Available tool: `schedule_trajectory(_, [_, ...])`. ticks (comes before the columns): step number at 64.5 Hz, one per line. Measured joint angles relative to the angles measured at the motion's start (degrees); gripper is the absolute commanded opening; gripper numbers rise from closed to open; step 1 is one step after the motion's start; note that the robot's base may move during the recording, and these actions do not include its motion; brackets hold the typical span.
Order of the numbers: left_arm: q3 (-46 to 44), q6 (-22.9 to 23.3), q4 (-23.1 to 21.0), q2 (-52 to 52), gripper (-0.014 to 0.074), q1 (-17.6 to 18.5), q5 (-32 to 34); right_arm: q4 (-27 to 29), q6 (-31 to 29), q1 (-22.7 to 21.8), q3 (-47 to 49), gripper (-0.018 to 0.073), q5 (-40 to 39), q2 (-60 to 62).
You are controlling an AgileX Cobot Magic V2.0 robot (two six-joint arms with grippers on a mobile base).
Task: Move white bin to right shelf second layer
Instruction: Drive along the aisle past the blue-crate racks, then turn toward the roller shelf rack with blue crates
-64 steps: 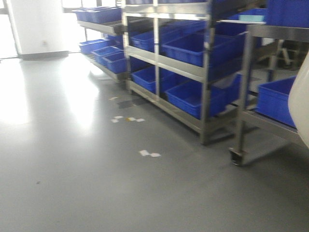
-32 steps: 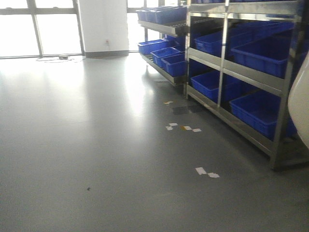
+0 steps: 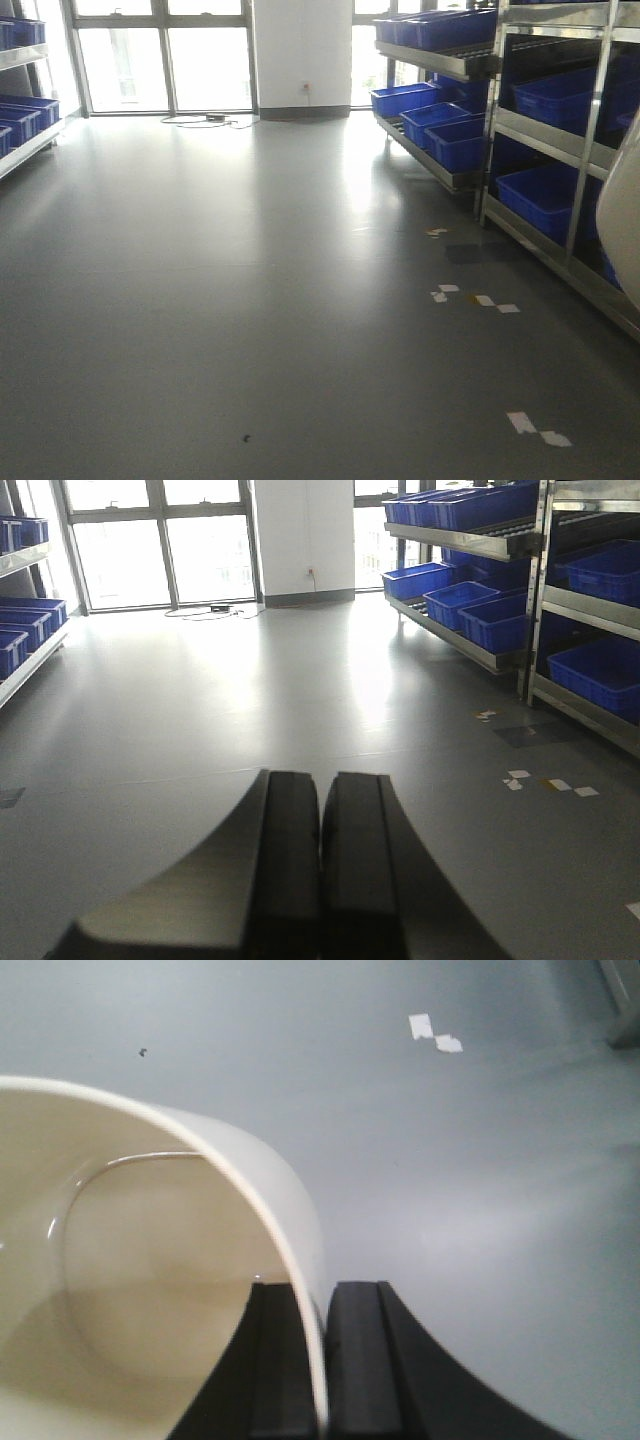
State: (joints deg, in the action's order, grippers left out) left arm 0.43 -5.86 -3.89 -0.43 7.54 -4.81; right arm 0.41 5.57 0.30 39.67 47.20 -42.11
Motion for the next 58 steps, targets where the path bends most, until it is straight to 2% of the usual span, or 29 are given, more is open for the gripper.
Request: schedule_trajectory(58, [0.00, 0.00, 0.00, 0.00, 0.0085, 0.00, 0.00, 0.00, 0.00, 0.00, 0.00, 0.0048, 0.00, 0.00])
